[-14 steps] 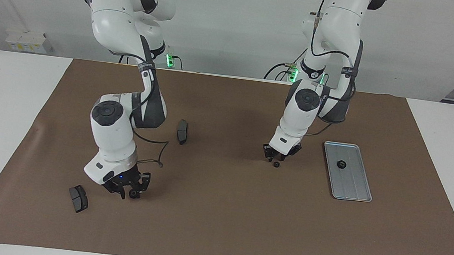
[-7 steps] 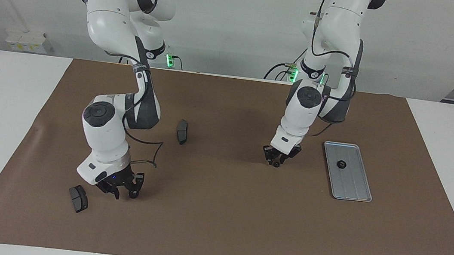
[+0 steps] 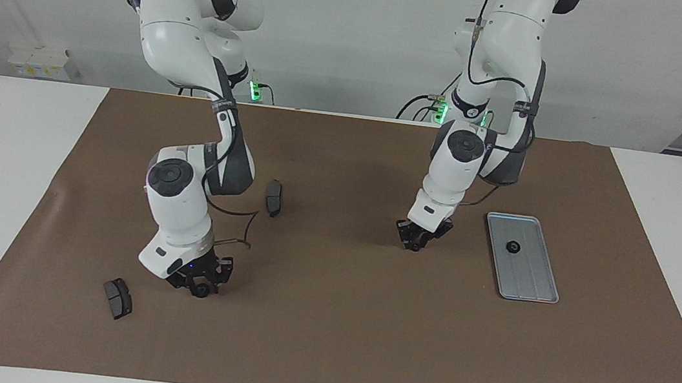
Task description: Pick bearing gear from pile to tray
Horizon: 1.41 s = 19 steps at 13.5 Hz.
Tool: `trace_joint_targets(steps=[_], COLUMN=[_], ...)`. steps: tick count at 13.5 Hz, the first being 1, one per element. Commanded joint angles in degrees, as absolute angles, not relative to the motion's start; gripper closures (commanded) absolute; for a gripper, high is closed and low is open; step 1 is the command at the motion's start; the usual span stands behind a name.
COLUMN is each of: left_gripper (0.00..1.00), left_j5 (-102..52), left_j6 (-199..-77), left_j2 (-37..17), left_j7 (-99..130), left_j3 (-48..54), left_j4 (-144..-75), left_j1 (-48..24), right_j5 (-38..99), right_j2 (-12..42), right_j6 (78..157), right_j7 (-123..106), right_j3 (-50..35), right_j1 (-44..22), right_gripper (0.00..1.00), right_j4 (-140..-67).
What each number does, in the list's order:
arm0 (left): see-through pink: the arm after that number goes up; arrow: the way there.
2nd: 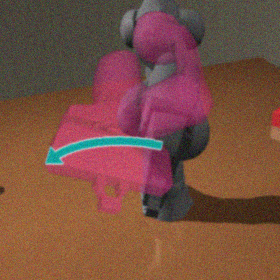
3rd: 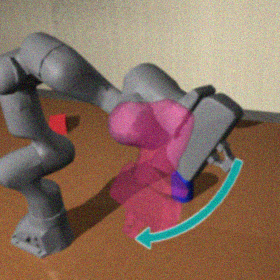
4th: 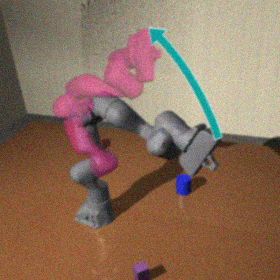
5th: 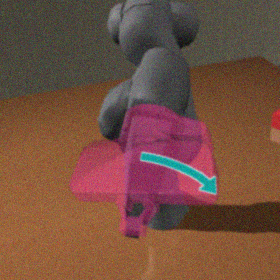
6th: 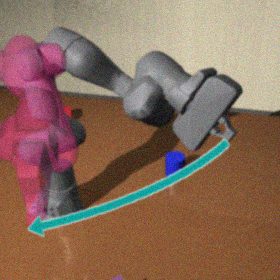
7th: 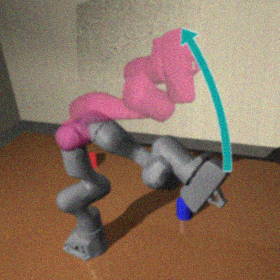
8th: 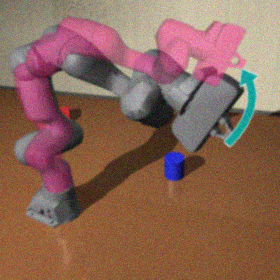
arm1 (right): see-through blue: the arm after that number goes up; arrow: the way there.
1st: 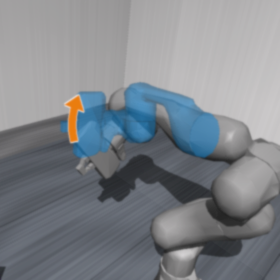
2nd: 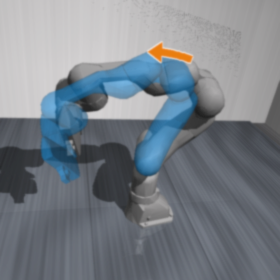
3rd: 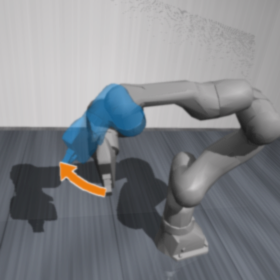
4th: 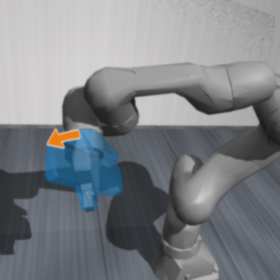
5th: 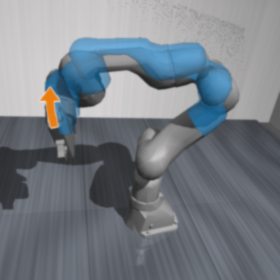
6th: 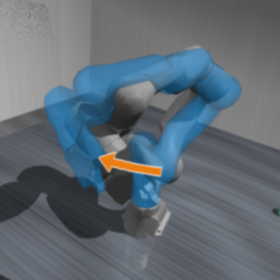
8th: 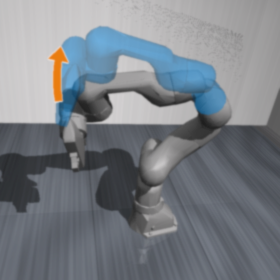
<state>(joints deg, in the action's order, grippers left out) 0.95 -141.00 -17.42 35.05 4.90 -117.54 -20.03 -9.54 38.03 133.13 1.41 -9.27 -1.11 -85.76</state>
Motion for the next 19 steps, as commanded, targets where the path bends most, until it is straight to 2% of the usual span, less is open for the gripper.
trace_joint_targets(steps=[1, 5, 9, 11, 16, 19], left_gripper=[1.00, 1.00, 1.00, 1.00, 1.00, 1.00], left_j5=[1.2, 1.8, 1.8, 1.8, 1.4, 1.4], left_j6=[-142.5, -138.9, -128.8, -128.1, -132.8, -137.9], left_j2=[-16.5, -16.2, -10.5, -8.9, -9.2, -11.7], left_j7=[35.2, 34.5, 24.6, 20.2, -1.1, -2.5], left_j3=[4.4, 4.0, 4.2, 4.0, 4.0, 4.0], left_j4=[-119.2, -116.9, -113.1, -112.5, -113.7, -115.1], left_j1=[-20.4, -20.1, -13.5, -9.3, 4.0, 6.1], right_j5=[-10.4, -11.0, -10.9, -10.9, -10.2, -10.3], right_j2=[37.2, 36.7, 37.0, 36.9, 37.3, 37.4], right_j6=[133.3, 131.8, 124.6, 124.4, 128.0, 129.5], right_j7=[1.5, 0.4, -0.3, -0.2, -0.2, -0.3], right_j3=[-10.0, -9.9, -9.9, -9.9, -9.9, -9.9], right_j1=[-0.8, -0.1, 0.4, 0.4, 0.4, 1.0], right_gripper=[0.53, 0.53, 0.53, 0.53, 0.53, 0.53], right_j4=[-88.5, -89.0, -83.4, -83.3, -83.6, -84.5])
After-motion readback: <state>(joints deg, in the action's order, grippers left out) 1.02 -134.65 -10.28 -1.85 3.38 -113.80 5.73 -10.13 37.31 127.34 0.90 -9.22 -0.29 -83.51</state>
